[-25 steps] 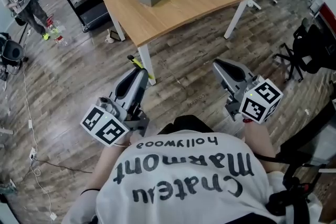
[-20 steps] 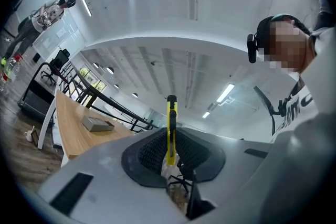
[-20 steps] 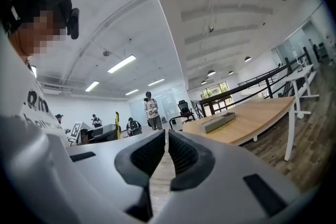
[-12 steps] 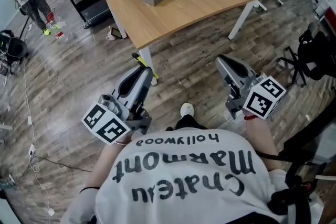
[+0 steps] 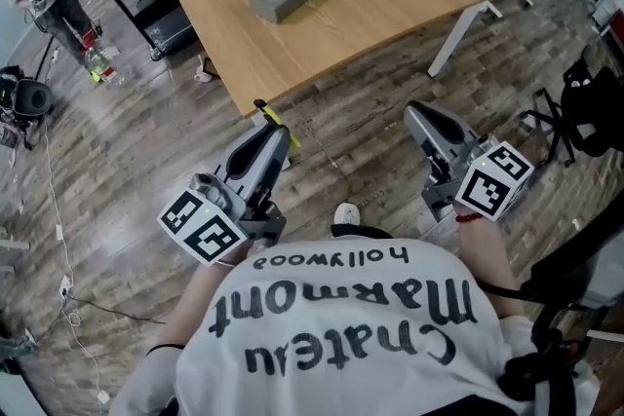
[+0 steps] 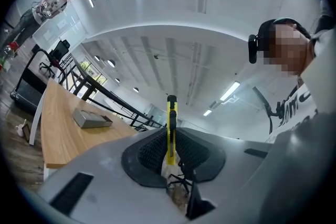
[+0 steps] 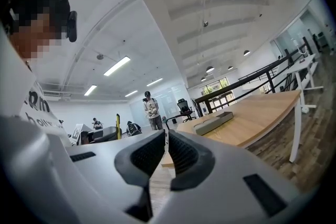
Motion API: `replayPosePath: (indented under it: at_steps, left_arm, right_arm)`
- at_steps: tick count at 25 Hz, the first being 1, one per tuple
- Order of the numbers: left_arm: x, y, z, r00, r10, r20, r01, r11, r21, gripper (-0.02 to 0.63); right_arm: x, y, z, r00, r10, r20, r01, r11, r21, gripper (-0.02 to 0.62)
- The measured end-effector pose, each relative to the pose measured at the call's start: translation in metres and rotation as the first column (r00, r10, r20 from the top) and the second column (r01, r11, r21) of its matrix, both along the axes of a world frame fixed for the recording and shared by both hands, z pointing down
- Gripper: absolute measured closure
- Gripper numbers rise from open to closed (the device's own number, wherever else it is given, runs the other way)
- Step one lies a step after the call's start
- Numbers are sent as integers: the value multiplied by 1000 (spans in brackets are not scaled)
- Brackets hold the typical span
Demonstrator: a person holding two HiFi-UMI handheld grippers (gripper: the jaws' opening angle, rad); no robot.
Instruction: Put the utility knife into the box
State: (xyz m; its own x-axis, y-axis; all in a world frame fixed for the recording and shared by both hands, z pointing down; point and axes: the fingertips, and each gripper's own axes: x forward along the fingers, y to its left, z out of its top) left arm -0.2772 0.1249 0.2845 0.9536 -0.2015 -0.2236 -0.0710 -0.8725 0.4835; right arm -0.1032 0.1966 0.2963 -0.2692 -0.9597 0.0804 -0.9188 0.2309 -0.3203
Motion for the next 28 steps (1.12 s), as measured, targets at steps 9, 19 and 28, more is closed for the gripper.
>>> replayPosePath:
  at_steps: [9, 19, 28]
  left_arm:
    - [75, -50, -10, 1000, -4, 1, 4, 1000, -11, 557]
    - [142, -95, -5, 1000, -22, -6, 22, 1000, -21, 557]
    - [179, -112, -4, 1000, -26, -2, 26, 999, -26, 557]
  right_arm:
    - [77, -44, 2, 1000, 3, 0, -3, 999, -33, 571]
    - [131, -92, 10, 999, -50, -15, 49, 998, -48, 571]
    - [165, -112, 22, 998, -66, 5, 66, 995, -75, 571]
